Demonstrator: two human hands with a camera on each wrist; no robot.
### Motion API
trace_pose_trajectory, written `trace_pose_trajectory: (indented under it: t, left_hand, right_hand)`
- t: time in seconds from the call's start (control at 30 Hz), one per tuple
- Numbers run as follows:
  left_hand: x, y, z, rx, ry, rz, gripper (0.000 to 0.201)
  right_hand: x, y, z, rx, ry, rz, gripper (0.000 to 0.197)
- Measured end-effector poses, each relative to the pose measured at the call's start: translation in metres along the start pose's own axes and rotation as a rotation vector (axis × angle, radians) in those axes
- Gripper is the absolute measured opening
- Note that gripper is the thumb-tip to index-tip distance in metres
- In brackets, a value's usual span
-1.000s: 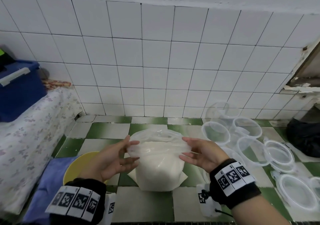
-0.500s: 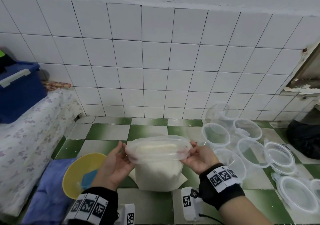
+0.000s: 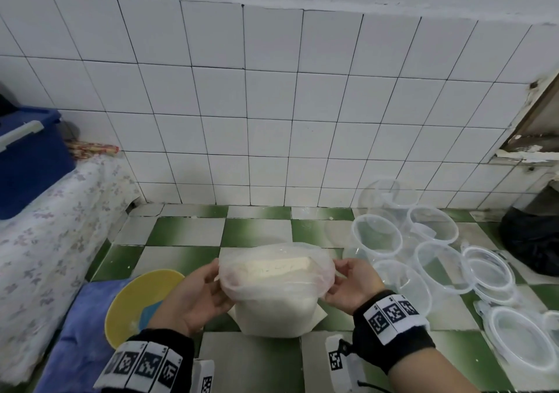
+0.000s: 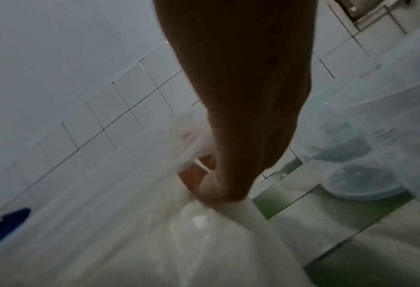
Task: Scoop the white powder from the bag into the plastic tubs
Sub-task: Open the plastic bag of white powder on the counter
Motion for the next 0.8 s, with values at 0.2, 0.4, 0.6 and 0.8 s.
trace_pose_trajectory:
  t: [0.2,0.4,0.6,0.8]
  left_hand:
    - [-0.001,-0.001,-0.004,-0.043,-0.042,-0.020,0.028]
    - [0.012,0.006,-0.009,-0.066,0.230,0.051,0.015]
    - [0.015,-0.006,-0.007,0.012,0.551,0.192,0.080]
    - [0.004,-0.014,-0.007,0.089,0.345,0.230,0.017]
  right_hand:
    - [0.013,0.011,0.007,0.096,-0.121,0.060,0.018]
    - [0.008,-0.019,0.008,0.044,-0.131,0.110,0.045]
    - [0.000,-0.037,0.009,0.007,-0.054,0.116,0.049]
    - [-0.001,-0.027,0.016,-0.158,0.080,0.179,0.027]
Point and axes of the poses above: each hand's wrist, its own y-axis away from the middle knuckle, its own x-axis out of the palm, z = x × y, the point moved 1 cm from there along -y, towards the middle knuckle, and after that the axes turned 12 degrees about y, right-handed, at the moved point
